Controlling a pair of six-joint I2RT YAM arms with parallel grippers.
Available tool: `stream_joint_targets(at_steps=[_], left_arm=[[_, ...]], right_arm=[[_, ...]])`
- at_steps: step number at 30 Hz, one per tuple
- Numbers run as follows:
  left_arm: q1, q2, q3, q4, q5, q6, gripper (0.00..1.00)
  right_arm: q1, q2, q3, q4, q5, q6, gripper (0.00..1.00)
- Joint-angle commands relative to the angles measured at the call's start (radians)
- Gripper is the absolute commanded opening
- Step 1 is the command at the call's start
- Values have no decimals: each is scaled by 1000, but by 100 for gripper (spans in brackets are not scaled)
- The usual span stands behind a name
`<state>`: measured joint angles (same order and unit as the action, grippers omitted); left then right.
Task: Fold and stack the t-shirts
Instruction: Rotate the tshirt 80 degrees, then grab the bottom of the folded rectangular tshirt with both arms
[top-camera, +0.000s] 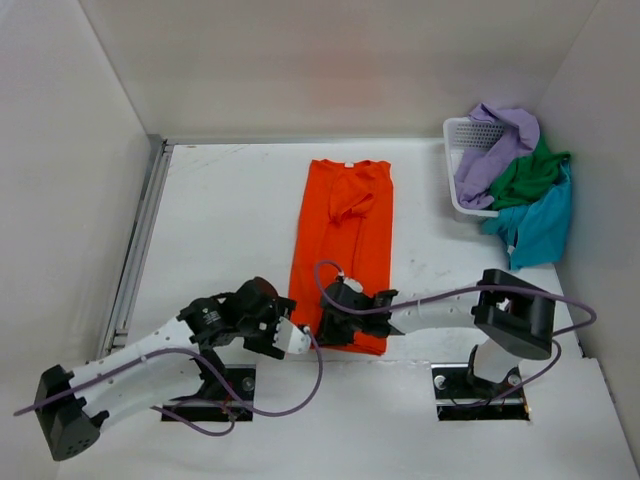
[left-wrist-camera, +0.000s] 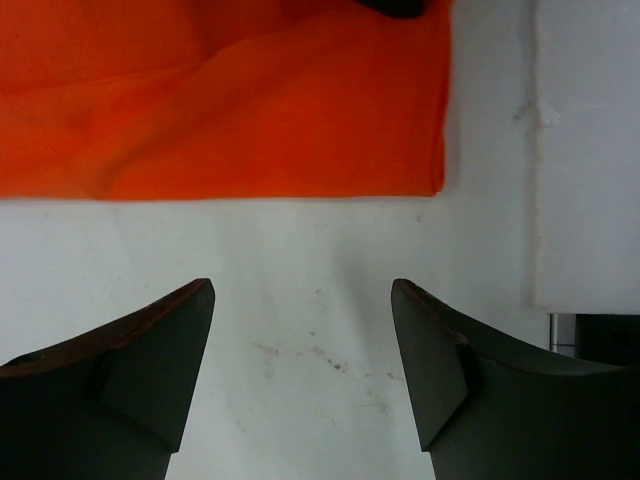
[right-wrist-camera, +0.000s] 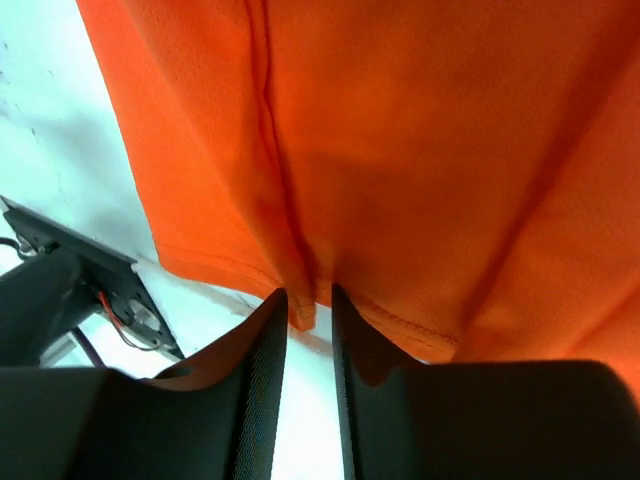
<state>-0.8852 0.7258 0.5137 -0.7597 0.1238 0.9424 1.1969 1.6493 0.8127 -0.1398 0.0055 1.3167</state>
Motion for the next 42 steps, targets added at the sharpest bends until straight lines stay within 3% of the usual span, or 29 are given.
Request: stream_joint_targets(at_steps=[1,8,13,18,24,28,34,38,42], left_arm=[[-71,58,-26,25,0,137,70],[-211,179,-69,115,-4,203,69],[-251,230,-101,201,-9,216,67],[-264,265,-109,220,7,217,59],[-275,317,-95,261,11,223,34],[-269,320,-90,254,14,217,23],[-255,305,-32,247,20,161,14],[-220,310,32,227,48,108,11],[-133,331,116,201,94,67,8]], right_arm=[[-7,-117,-53,48,46,35,31],[-4,-370,-119,-162,140,90,40],[-7,-560,-227,-334,180,127,47],[-39,-727,-358,-438,174,167,52],[-104,-737,-415,-405,133,122,54],[-125,-712,-423,-379,125,104,54],[-142,-639,-477,-183,8,107,36],[-193,-602,-468,-118,-27,72,7],[-285,-609,-388,-164,-56,-37,0]])
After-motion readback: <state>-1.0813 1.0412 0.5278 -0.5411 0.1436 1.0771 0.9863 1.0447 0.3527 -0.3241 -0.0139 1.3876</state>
